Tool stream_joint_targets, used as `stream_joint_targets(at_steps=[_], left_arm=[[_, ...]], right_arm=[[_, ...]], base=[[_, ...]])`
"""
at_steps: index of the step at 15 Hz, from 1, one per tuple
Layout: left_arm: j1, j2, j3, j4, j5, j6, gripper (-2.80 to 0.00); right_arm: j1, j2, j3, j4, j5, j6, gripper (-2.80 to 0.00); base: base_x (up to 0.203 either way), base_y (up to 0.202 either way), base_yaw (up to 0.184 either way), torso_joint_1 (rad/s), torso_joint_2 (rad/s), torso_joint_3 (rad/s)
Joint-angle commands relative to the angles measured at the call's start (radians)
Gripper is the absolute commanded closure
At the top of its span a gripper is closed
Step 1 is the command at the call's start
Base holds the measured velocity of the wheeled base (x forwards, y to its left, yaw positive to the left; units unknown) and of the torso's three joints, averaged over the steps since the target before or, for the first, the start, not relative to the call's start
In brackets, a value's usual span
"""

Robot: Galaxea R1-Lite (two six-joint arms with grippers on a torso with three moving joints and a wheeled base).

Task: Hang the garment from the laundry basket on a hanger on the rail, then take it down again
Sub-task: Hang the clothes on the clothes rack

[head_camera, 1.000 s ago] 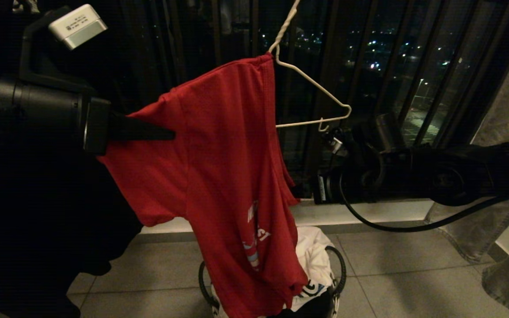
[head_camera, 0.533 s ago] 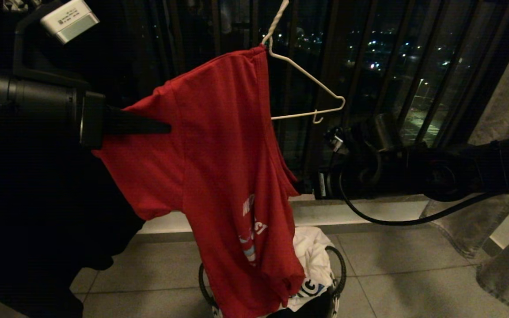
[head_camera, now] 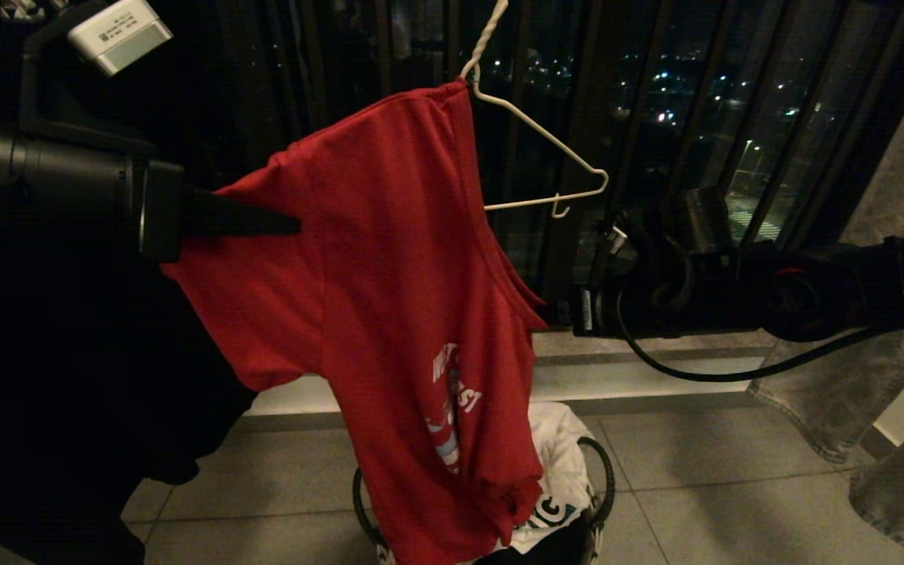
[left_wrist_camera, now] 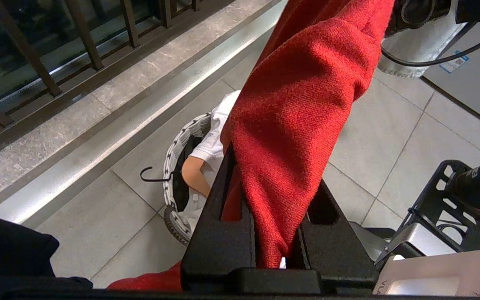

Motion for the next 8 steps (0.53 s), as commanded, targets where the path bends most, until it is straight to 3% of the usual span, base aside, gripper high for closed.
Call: stream_joint_targets(at_steps=[1,8], left_arm=[[0.0,0.0,0.0,0.002,-0.003,0.001,0.0],[0.007,-0.008,-0.002,0.002,-0.008,-0.025,0.0]], right_arm=[[-0.003,0.0,-0.001,0.0,0.002,0.001,0.0],[-0.019,0.023,-0.019,-0.002,0.002,0.002,0.0]], base=[[0.0,0.0,0.0,0.0,0.0,0.0],[0.0,0.0,0.0,0.0,0.0,0.0]])
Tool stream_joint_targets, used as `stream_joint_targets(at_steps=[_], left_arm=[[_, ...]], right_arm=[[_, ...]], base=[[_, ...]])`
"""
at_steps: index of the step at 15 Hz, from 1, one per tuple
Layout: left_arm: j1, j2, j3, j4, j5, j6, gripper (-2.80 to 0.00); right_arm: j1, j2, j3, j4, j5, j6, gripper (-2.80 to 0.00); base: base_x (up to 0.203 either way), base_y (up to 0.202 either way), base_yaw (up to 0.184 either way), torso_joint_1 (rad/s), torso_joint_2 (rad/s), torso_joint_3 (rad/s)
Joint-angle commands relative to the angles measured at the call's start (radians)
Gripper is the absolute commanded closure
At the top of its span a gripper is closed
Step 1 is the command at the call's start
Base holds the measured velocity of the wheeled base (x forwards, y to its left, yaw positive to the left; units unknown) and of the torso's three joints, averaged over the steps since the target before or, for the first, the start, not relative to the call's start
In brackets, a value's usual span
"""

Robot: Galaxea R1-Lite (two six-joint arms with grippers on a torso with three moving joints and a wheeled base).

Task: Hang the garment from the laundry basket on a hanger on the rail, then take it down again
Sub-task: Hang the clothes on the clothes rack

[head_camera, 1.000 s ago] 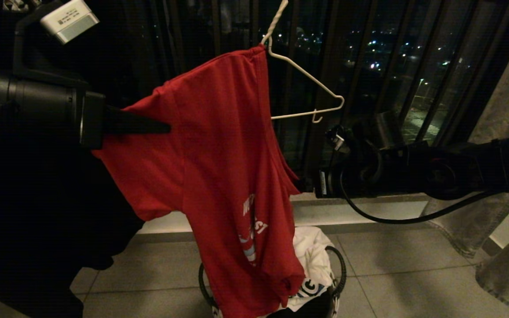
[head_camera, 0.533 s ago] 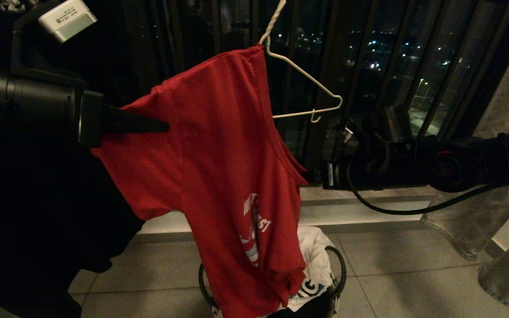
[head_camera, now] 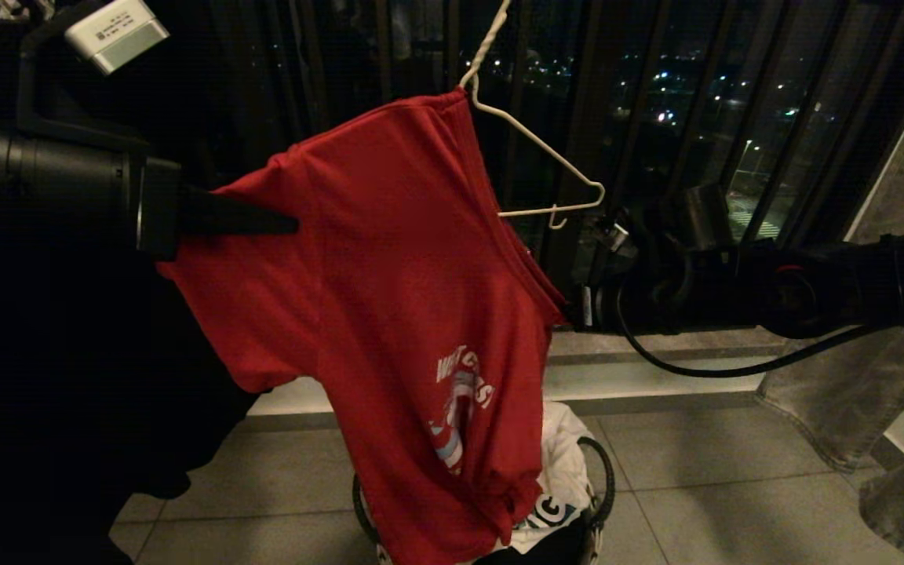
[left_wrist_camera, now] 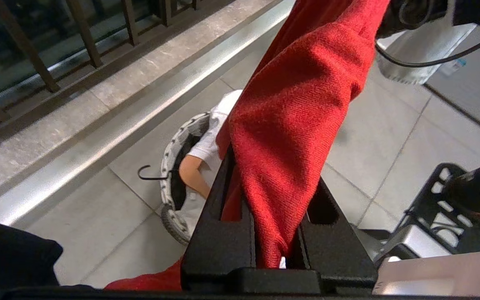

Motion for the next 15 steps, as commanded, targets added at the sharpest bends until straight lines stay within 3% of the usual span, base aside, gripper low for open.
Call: stream_joint_targets(at_steps=[1,9,15], left_arm=[[0.0,-0.006,-0.002,0.001,-0.008,-0.006,0.0],[-0.004,-0.023,0.001,0.009,-0.016,-0.008,0.0],[-0.054,-0.02,0.019,0.012,-0.016,-0.005,0.0]], right_arm=[[-0.014,0.016,-0.013,0.0,0.002,0.002,0.0],[-0.059,0.046,-0.055,0.002,0.002,0.0,0.0],[-0.092,0.058,-0.089,0.004,0.002,0.002,0.0]], base=[[0.0,0.0,0.0,0.0,0.0,0.0],[0.0,0.0,0.0,0.0,0.0,0.0],[0.0,0.0,0.0,0.0,0.0,0.0]])
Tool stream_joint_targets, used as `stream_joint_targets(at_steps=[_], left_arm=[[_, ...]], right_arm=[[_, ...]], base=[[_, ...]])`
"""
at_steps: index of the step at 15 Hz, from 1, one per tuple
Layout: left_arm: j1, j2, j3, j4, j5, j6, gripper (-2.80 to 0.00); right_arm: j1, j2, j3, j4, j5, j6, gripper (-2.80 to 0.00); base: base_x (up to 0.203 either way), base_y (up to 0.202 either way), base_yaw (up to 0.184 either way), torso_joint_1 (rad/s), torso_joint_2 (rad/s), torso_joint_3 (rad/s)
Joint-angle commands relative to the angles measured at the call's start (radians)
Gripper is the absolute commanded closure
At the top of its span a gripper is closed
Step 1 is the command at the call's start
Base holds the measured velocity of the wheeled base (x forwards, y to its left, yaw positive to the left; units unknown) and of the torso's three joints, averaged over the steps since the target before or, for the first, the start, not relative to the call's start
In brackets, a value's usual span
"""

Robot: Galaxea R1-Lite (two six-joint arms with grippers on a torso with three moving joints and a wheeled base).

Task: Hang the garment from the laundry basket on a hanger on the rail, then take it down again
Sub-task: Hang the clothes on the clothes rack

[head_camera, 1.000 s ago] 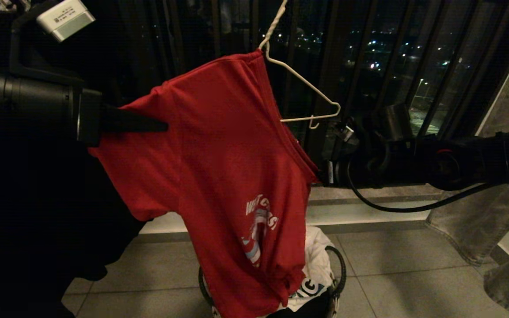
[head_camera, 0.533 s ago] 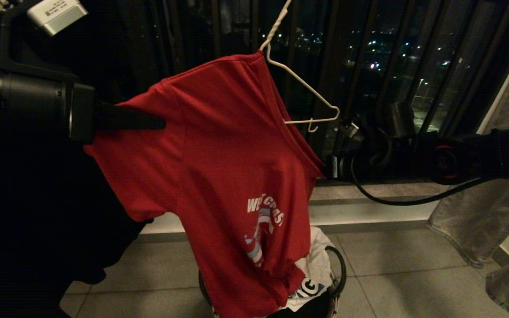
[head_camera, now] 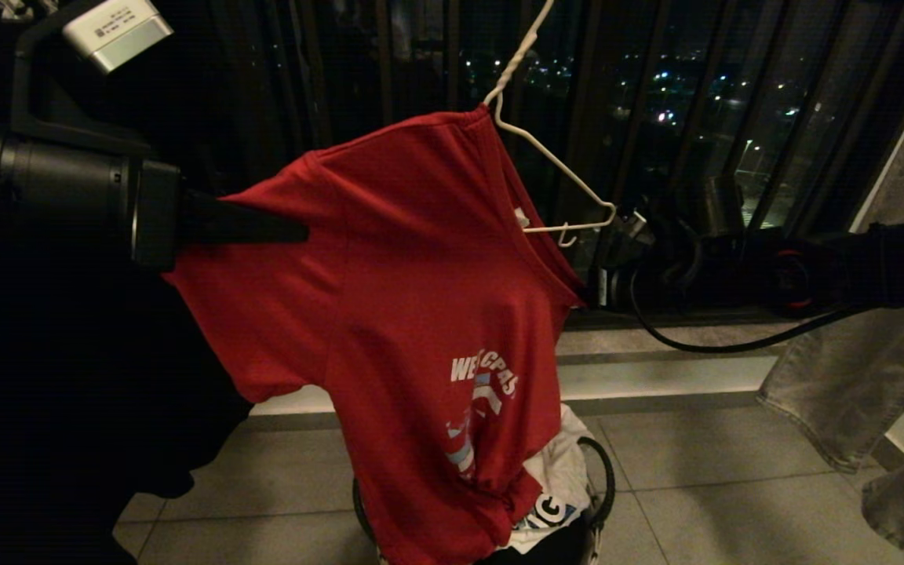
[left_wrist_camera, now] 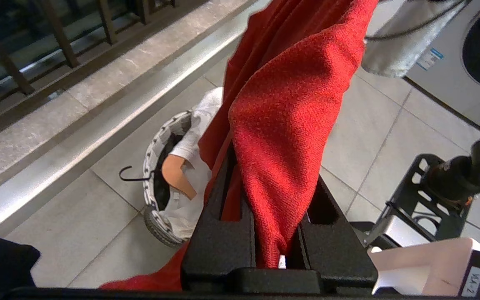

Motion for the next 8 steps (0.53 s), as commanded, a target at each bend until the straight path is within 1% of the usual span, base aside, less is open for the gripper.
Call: stream_joint_targets(at_steps=[1,8], left_arm=[[-0.013,0.001,0.005,0.002,-0.002,0.002,0.0],[-0.014,0.019,0.005,0.002,0.003,0.01,0.0]], right_arm=[[-0.01,0.007,-0.014,0.003,0.002,0.002,0.0],[-0.061,0.01,-0.051,0.008,0.002,0.001,0.0]], base=[[0.0,0.0,0.0,0.0,0.0,0.0],[0.0,0.0,0.0,0.0,0.0,0.0]])
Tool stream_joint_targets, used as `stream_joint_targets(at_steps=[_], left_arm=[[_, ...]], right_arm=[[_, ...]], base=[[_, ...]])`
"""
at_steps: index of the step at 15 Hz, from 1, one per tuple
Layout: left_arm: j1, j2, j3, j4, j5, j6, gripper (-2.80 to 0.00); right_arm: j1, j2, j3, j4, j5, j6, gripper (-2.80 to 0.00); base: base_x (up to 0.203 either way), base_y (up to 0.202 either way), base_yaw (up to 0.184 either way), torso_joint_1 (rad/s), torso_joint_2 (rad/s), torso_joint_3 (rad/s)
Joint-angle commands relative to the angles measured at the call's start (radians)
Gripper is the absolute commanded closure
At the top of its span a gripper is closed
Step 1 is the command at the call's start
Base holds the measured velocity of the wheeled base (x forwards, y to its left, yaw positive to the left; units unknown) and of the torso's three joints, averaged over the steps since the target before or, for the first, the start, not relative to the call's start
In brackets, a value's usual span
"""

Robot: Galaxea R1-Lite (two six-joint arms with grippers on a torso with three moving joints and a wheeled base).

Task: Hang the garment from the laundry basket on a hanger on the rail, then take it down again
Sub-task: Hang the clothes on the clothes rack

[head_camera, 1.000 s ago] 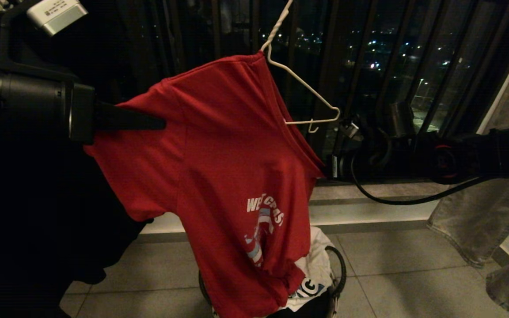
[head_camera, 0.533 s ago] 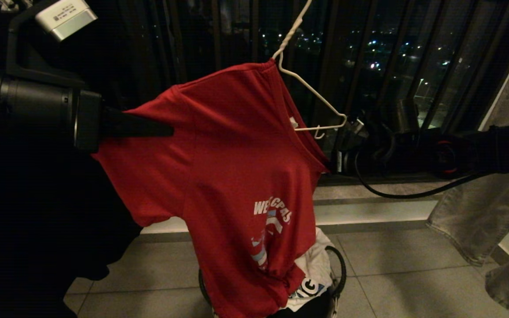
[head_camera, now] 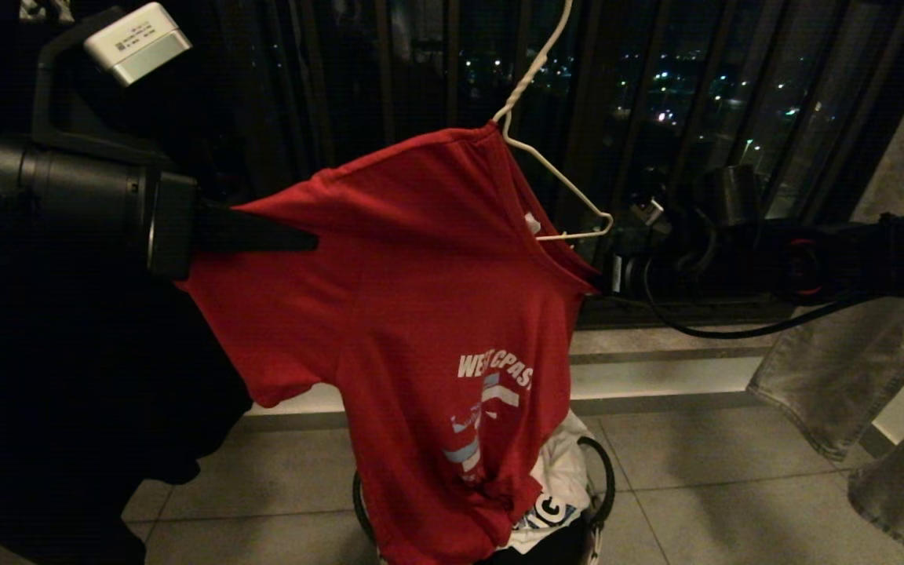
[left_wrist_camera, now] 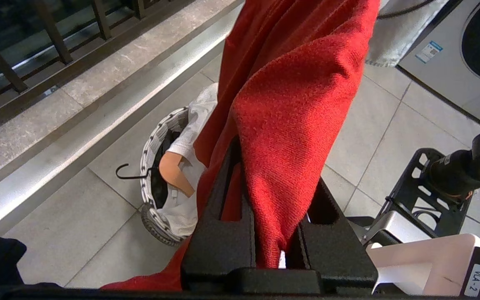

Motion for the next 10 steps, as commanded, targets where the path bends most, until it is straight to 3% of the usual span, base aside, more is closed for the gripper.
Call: stream_joint_targets(at_steps=[1,10], left_arm=[[0.0,0.007,0.0,0.002,-0.003,0.001,0.0],[-0.038,-0.009,0.012,-0.001,-0.006,-0.005,0.0]], right_arm=[[-0.013,0.0,-0.01,-0.001,0.002,0.001,0.0],[0.006,0.048,-0.015,0.019,0.004,0.0,0.0]], base=[[0.0,0.0,0.0,0.0,0.0,0.0],[0.0,0.0,0.0,0.0,0.0,0.0]])
